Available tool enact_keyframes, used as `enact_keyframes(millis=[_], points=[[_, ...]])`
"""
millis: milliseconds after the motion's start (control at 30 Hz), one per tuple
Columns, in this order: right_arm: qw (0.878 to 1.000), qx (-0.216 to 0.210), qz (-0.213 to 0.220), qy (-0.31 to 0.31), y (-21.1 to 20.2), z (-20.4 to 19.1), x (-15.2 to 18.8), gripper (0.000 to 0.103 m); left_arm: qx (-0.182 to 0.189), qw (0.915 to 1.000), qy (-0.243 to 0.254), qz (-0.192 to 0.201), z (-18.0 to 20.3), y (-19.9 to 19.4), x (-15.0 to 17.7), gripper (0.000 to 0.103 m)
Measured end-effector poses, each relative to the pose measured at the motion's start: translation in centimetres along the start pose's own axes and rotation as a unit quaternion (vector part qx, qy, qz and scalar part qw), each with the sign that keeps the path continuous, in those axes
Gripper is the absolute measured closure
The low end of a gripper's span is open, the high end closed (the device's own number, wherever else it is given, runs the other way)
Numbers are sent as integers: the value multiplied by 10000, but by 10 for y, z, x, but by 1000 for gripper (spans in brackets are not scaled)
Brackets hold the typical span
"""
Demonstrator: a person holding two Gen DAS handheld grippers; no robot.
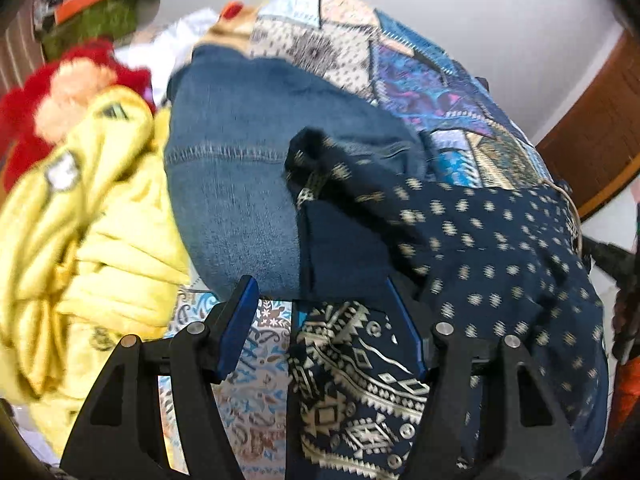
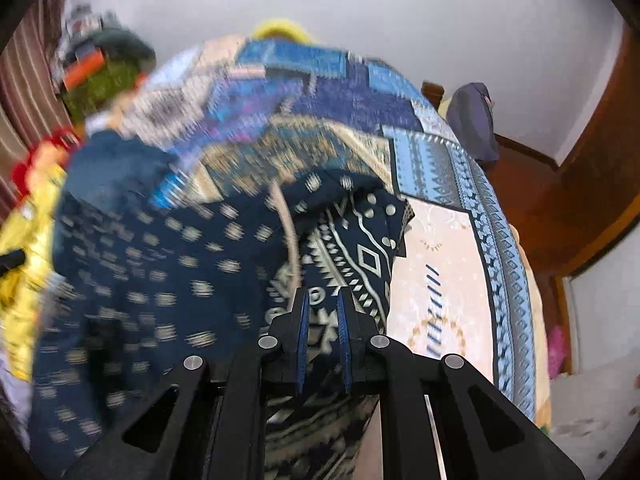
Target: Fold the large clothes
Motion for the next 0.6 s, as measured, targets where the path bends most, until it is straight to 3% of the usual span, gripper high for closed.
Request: enact_keyframes(millis=[300, 333, 367, 433, 467, 600], points=[[9939, 507, 450, -873, 7, 8, 18, 93, 260, 9995, -81, -188, 3, 53, -9, 40], [9931, 601, 456, -901, 6, 10, 18, 89, 257, 9995, -70, -174, 3, 57, -10, 40], [9914, 807, 455, -923, 4, 16, 18, 79, 266, 9995, -55, -147, 5, 60, -13, 40], [9853, 1305, 618, -912, -2, 34, 15, 10, 367, 9993, -37, -44, 8, 64, -18, 40], [9845, 1355, 705, -867, -4, 42, 15, 8, 416, 9991, -70, -34, 7, 66, -19, 40], [9983, 254, 494, 184, -2, 56, 17, 9, 674, 9971, -352, -14, 9, 78, -23, 40]])
Point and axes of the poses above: each gripper's, at about its wrist camera, not at the fingertips, and y roughly the way its jaws point, z to its right, x to its underside, the point moved 10 cm from there along y, roughly the way its jaws point, and after that the axes turned 10 degrees about z, right-handed, at the moved point
